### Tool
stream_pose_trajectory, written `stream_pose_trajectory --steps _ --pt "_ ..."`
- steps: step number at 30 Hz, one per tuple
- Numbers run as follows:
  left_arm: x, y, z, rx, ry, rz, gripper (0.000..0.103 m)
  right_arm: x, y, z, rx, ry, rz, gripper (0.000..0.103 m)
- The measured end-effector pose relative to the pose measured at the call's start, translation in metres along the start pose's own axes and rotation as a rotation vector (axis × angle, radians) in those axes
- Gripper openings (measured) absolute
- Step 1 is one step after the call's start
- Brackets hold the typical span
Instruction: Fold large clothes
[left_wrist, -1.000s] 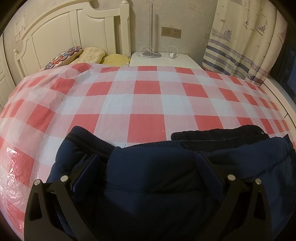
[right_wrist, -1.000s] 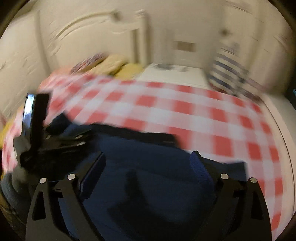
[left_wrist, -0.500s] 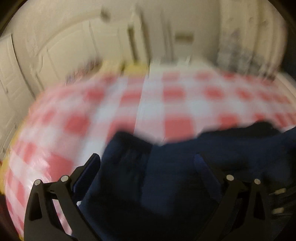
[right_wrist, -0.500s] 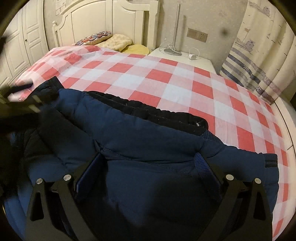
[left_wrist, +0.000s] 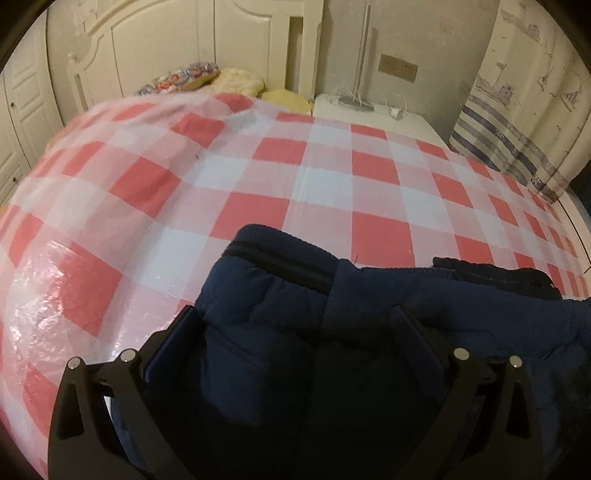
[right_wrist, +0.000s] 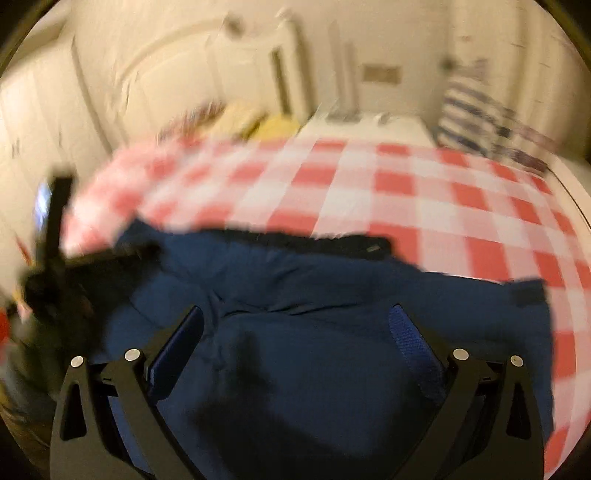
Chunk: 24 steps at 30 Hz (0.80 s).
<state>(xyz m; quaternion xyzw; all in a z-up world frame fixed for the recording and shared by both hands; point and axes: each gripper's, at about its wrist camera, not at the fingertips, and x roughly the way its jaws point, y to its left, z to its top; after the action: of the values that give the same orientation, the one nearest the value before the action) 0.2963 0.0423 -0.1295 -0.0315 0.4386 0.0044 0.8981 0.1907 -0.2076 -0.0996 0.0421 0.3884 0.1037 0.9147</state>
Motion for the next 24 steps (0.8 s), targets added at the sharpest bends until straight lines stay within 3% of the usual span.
stream_pose_trajectory --steps 2,4,6,8,12,14,15,17,24 --pt "-0.01 -0.001 -0.002 0.005 -0.044 0.037 0.099 -0.029 -0.003 -0.002 -0.016 -0.081 -0.054 0.097" --pt "-0.045 -0.005 -0.006 0.026 -0.152 0.06 0.098 -0.066 -0.002 -0.005 -0.056 -0.191 -0.097 0.097" --pt "-0.082 -0.014 -0.015 0.047 -0.229 -0.043 0.101 -0.089 0.0 -0.008 -0.095 -0.266 -0.086 0.098" --pt "-0.099 -0.032 -0.024 0.113 -0.233 -0.095 0.101 -0.099 0.0 -0.011 -0.103 -0.291 -0.077 0.098" --pt "-0.076 -0.076 -0.055 0.288 -0.145 -0.041 0.101 -0.065 0.002 -0.012 -0.09 -0.114 -0.085 0.098" --pt "-0.048 -0.087 -0.066 0.33 -0.058 0.003 0.101 -0.034 0.001 -0.022 -0.121 -0.005 -0.157 0.098" --pt "-0.045 -0.087 -0.065 0.328 -0.06 -0.001 0.101 -0.013 -0.004 -0.028 -0.123 0.065 -0.17 0.098" --pt "-0.042 -0.085 -0.064 0.314 -0.051 -0.019 0.101 0.011 -0.02 -0.033 -0.049 0.143 -0.11 0.099" --pt "-0.039 -0.078 -0.065 0.297 -0.048 -0.044 0.101 0.016 -0.022 -0.035 -0.029 0.151 -0.109 0.099"
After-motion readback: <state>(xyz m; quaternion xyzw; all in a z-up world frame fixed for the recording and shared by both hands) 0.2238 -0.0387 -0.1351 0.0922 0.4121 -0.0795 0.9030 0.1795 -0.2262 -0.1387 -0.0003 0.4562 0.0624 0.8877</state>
